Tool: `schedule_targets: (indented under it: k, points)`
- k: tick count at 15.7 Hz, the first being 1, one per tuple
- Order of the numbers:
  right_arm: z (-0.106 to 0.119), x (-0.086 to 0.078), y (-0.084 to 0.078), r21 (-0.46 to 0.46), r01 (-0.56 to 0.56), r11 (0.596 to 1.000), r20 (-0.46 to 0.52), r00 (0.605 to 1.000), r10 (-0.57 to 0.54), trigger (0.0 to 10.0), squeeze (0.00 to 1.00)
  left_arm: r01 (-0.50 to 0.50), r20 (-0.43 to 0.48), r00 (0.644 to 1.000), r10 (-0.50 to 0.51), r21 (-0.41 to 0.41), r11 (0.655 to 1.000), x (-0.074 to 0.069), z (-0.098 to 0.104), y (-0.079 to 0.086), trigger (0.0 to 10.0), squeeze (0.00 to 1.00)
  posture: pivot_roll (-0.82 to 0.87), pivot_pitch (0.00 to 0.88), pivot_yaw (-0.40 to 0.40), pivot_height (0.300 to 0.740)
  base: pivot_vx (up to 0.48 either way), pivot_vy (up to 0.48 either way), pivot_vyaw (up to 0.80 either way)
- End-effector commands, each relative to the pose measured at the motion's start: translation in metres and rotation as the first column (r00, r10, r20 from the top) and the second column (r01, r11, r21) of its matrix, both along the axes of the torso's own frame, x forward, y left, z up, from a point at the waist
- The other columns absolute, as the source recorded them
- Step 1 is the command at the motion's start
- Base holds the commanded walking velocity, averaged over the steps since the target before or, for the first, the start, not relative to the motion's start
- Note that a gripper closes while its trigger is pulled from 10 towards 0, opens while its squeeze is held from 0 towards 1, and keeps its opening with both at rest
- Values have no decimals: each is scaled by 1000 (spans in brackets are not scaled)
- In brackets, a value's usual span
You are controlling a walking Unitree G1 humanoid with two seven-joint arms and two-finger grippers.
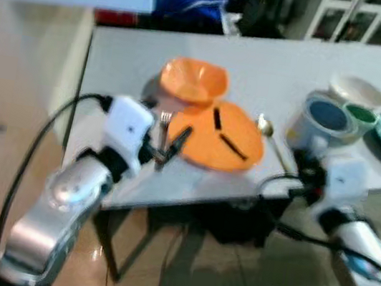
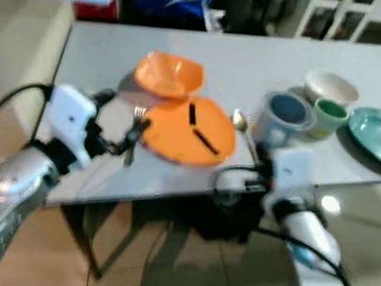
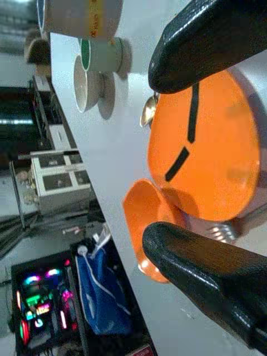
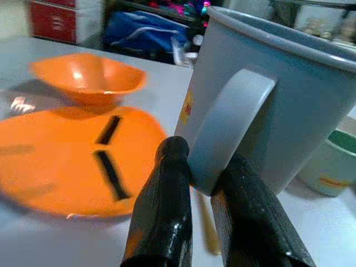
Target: Setting the table
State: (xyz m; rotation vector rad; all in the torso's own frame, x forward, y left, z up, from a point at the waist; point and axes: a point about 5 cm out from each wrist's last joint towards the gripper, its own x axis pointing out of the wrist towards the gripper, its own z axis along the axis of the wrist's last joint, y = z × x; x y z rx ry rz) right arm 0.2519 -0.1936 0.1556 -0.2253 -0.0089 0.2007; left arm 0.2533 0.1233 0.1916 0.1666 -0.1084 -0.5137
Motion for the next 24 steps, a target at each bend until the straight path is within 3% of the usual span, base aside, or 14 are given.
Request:
schedule_targets:
  k: [1,7,13,15,19,23,24]
  points:
    - [9,3,11,11,-43,999,38,998,43,10000,0,-12,7,1000,12,12,1000,0,1,6,10000,0,26,49,-7,740,439,0,-569]
    - [11,4,8,-6,-55,998,45,997,55,10000,0,-9,7,1000,9,12,1000,0,1,5,10000,0,27,38,-10,740,439,0,0]
    - [16,20,14,-4,-128,992,73,989,128,10000,0,-36,53,998,37,-16,999,-2,10,10,10000,0,44,27,-18,740,217,0,0]
    - [11,47,23,-77,-146,986,77,985,152,10000,0,12,67,998,-12,-9,1000,-6,11,13,10000,0,60,33,-19,740,0,0,0]
    - [4,86,25,50,-161,986,41,986,159,10000,0,88,63,994,-87,1,996,-12,16,14,10000,0,74,54,-17,740,0,0,0]
    - [-1,120,20,-15,-162,987,-3,987,162,10000,0,227,30,974,-227,-3,974,-24,21,7,10000,0,99,80,-18,740,0,0,0]
    - [-3,124,20,6,-159,987,-15,987,159,10000,0,258,18,966,-257,-8,966,-28,22,6,10000,0,112,83,-18,740,0,0,0]
